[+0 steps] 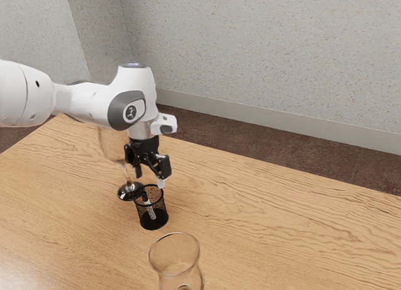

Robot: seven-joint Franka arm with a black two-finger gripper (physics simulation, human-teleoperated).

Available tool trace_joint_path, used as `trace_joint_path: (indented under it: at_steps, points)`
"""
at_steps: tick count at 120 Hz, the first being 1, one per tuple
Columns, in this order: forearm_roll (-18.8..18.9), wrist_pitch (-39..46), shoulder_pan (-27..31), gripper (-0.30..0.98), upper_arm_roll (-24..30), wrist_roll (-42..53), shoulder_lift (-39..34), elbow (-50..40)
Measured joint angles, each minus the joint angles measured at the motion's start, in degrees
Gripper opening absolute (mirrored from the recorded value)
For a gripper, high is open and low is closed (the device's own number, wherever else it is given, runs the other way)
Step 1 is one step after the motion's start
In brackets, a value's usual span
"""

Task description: Take the marker out of the pen holder and place it to the left of the pen holder.

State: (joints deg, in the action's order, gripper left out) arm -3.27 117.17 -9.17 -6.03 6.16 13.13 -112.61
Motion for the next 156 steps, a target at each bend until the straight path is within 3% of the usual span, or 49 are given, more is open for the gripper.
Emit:
trace_joint_path:
  at_steps: [25,42,61,83,106,113,121,156]
  points:
    - [0.84,1.82,0.07,0.66,-0.28,-2.31,0.92,-0.67]
    - [1.21,2.29,-0.71,0.66,-0.44,-3.49,-4.1,-6.74]
    - [-3.31,3.32,-0.85,0.66,-0.47,-4.21,-5.01,-8.83]
    - [-4.73,4.01,-0.65,0.75,-0.58,-4.09,-5.14,-9.71]
    - [-4.75,4.12,-0.44,0.57,-0.83,-4.1,-6.05,-9.76]
    - [-4.8,3.97,-0.59,0.41,-0.84,-4.0,-6.6,-9.75]
    - [-4.81,3.82,-0.77,0.31,-0.83,-3.91,-6.74,-10.11]
    - [-4.67,3.27,-0.76,0.17,-0.91,-3.69,-7.11,-10.35]
